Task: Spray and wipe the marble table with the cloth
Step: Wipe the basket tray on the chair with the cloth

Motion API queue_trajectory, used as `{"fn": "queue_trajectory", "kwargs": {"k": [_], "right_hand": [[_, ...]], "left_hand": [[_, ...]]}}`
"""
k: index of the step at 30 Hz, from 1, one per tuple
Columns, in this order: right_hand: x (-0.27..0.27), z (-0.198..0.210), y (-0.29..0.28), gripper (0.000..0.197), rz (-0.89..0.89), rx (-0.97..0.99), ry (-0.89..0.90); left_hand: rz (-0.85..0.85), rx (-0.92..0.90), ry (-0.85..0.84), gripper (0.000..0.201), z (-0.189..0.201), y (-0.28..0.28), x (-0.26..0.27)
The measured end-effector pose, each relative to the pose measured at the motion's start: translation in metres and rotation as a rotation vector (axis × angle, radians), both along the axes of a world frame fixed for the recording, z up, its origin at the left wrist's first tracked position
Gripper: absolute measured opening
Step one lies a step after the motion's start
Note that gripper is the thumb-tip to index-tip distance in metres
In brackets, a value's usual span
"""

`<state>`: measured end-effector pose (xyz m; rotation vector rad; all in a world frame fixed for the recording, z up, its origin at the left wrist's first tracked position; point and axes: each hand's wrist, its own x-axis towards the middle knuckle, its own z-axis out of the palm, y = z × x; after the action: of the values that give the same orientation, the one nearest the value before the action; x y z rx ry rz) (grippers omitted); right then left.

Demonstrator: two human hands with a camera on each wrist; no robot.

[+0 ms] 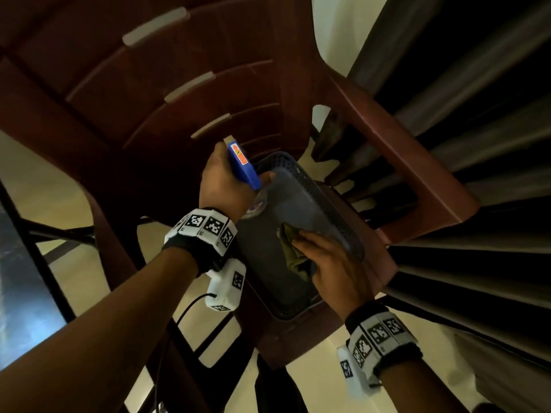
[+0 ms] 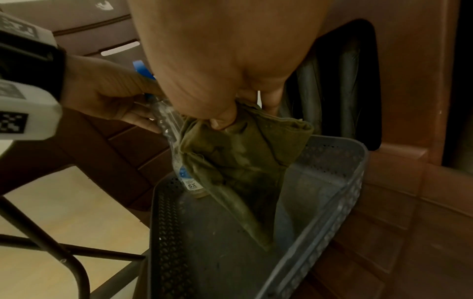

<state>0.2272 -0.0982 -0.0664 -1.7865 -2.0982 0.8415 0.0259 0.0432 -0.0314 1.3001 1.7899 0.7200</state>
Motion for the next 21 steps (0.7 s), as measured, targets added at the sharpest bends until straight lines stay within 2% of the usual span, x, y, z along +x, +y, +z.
{"fn": "queue_trajectory", "kwargs": {"k": [4, 7, 13, 16, 18, 21], "right_hand": [[0.011, -0.006, 0.005, 0.065, 0.021, 0.035, -0.055], [0.019, -0.008, 0.009, 0.077, 0.141, 0.031, -0.157], [0.005, -0.018, 0.003, 0.081, 0.416, -0.459, -0.294], [0.003, -0.023, 0.0, 0.08, 0.312, -0.44, -0.288], [0.002, -0.028, 0.001, 0.073, 0.193, -0.382, -0.269], [-0.004, -0.037, 0.005, 0.062, 0.144, -0.38, -0.301]], "left_hand": [[0.002, -0.01, 0.04, 0.077, -0.001, 0.002, 0.001], [-0.003, -0.004, 0.086, 0.076, -0.001, 0.0, -0.001], [0.02, -0.016, 0.176, 0.072, -0.008, -0.005, -0.014], [0.02, -0.021, 0.188, 0.067, -0.01, -0.004, -0.019], [0.009, -0.026, 0.19, 0.066, -0.011, -0.003, -0.02], [0.002, -0.021, 0.198, 0.071, -0.011, -0.003, -0.018]]}}
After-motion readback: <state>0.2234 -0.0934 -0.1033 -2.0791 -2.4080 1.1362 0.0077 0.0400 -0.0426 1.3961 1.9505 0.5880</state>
